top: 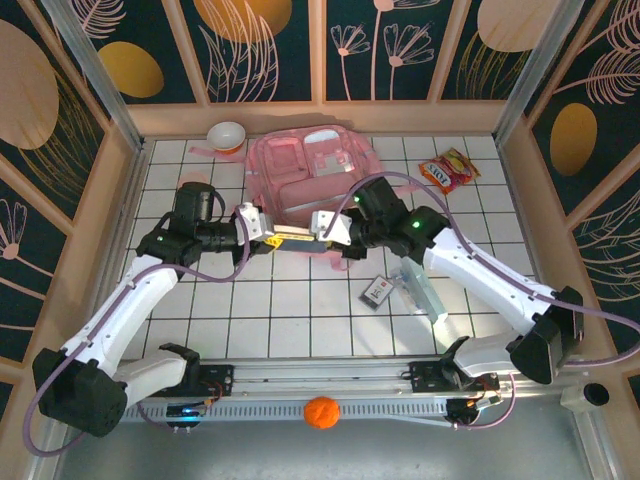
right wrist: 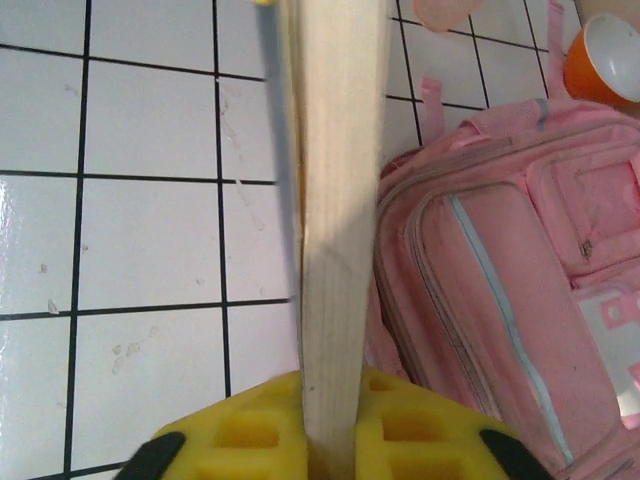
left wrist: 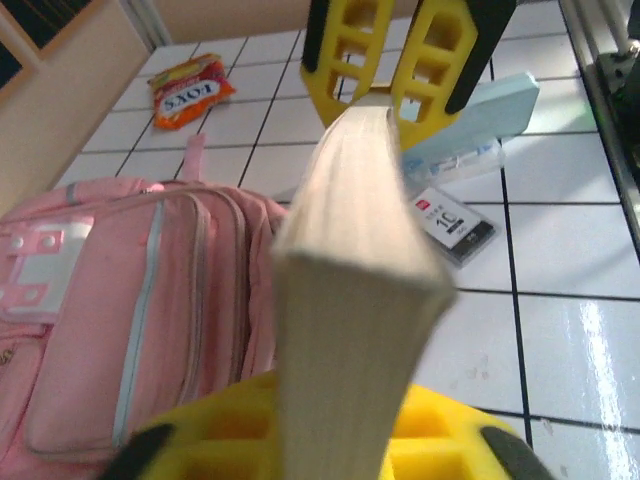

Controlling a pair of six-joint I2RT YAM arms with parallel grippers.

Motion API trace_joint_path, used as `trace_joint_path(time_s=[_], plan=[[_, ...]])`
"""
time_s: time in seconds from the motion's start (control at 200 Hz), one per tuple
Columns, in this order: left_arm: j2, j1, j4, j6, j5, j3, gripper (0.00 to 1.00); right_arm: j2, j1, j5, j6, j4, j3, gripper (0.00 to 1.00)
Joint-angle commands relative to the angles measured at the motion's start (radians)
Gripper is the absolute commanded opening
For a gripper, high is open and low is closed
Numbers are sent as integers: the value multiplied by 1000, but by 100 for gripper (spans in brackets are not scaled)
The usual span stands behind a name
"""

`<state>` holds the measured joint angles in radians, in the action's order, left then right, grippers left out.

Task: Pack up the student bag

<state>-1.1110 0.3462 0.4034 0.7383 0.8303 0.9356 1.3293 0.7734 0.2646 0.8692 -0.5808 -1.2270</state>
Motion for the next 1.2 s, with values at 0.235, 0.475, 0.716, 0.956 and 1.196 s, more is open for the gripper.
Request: trace_joint_path(time_s=[0.235, 0.475, 0.716, 0.956, 1.196], plan=[[69, 5, -753, -644, 298, -176, 0, -512, -335, 369, -499, 644, 508, 73], [40, 5, -758, -695, 383, -97, 0, -586, -394, 644, -904, 1099, 685, 74], [23, 16, -778, -723, 397, -74, 0, -443, -381, 780, -1064, 1305, 642, 69], [24, 28, -801, -748, 389, -80, 0, -292, -367, 882, -1167, 1465, 594, 13], [34, 28, -680, -673, 105, -81, 60, -371, -553, 795, -1280, 1514, 672, 0]])
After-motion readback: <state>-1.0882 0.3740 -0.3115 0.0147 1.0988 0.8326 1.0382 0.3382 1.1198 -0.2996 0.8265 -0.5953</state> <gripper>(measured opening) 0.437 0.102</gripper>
